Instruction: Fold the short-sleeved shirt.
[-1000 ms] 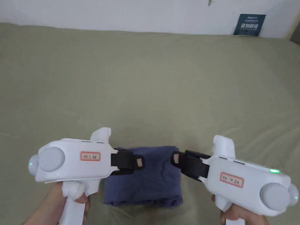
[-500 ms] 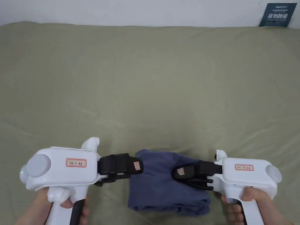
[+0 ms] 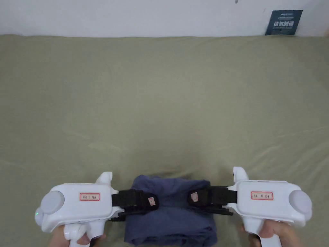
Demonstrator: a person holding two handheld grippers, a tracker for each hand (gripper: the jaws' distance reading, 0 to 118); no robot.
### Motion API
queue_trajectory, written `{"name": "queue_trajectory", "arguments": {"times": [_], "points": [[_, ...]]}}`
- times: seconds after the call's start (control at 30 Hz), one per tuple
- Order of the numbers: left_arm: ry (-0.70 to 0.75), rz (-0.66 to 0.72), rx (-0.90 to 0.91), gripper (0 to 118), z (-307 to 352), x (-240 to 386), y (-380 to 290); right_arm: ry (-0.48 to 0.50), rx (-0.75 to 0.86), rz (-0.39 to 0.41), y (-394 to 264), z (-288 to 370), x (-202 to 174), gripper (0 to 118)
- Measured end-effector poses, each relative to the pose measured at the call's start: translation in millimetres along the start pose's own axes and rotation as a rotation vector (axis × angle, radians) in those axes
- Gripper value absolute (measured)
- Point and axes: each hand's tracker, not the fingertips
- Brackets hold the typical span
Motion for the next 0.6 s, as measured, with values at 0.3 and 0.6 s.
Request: {"name": "queue_trajectory", "arguments": {"times": [0.3,0.6], "points": [[0.089,-0.076,0.014,37,11.0,25.4,-6.1,-0.796,0.803,0.593,-73.5,92.0,-94.8,0],[0.109,-0.161,0.023,36,49.4,43.7,11.5,-0.749,0.759,0.536,-58.8,79.9,-96.5,0]]}}
